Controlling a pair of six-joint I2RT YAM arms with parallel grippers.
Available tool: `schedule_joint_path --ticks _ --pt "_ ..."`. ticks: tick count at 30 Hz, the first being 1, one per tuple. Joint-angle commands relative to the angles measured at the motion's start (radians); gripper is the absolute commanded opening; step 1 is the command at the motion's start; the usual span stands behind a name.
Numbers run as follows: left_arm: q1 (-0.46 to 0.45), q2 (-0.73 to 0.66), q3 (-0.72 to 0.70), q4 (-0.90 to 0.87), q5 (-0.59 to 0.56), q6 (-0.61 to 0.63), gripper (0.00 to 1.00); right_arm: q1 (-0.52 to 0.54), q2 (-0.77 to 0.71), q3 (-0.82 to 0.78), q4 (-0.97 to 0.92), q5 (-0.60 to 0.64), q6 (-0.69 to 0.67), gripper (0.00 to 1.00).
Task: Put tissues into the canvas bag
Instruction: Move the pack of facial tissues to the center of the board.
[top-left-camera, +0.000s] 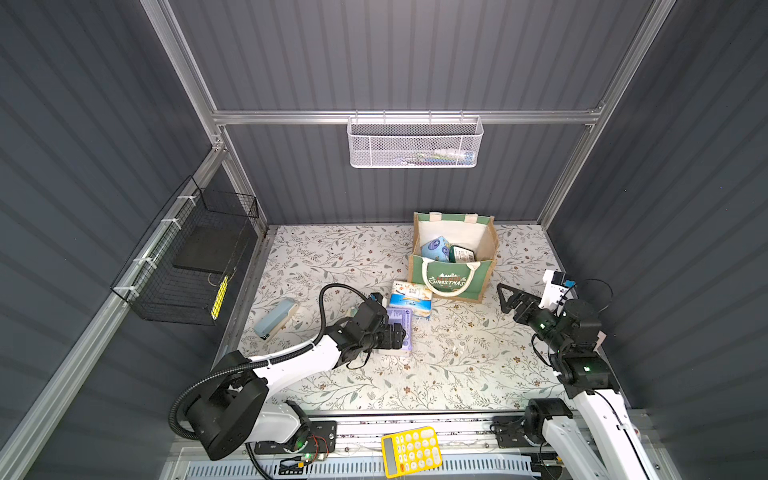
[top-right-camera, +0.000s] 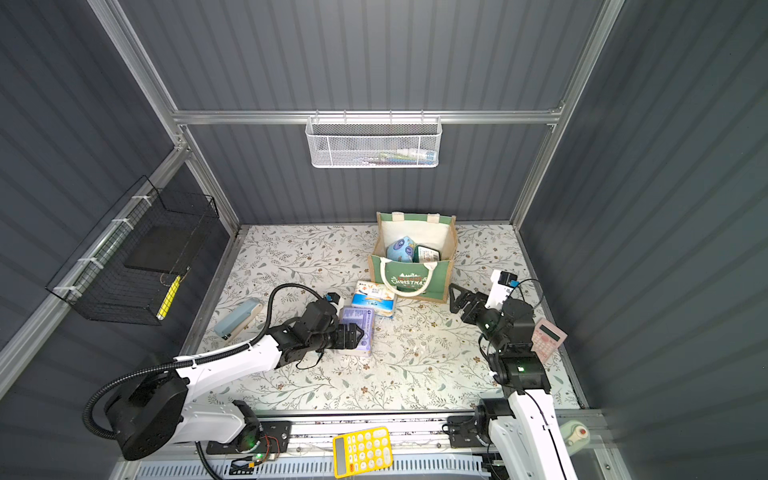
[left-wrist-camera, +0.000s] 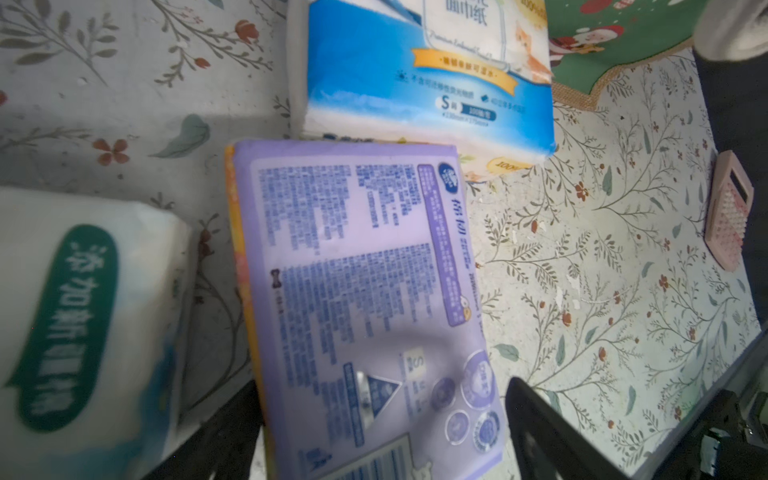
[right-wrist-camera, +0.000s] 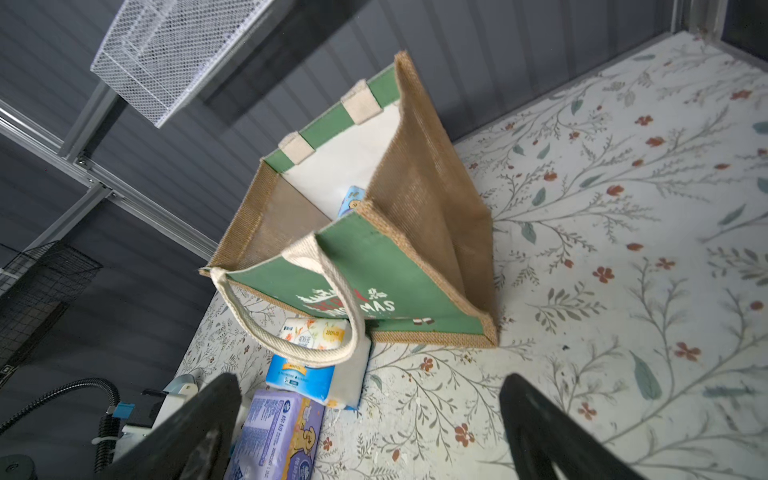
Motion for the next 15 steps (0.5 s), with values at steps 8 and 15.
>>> schedule_joint_path --ticks 8,15 --pt "-0.027 0.056 0.012 0.143 0.103 -0.066 0.9 -0.003 -0.068 -0.142 -0.035 -0.1 0.107 0.86" --pt "-0.096 0.128 0.025 0.216 0.125 -0.12 0.89 0.001 -0.071 -0.262 0.039 -0.177 0.215 0.81"
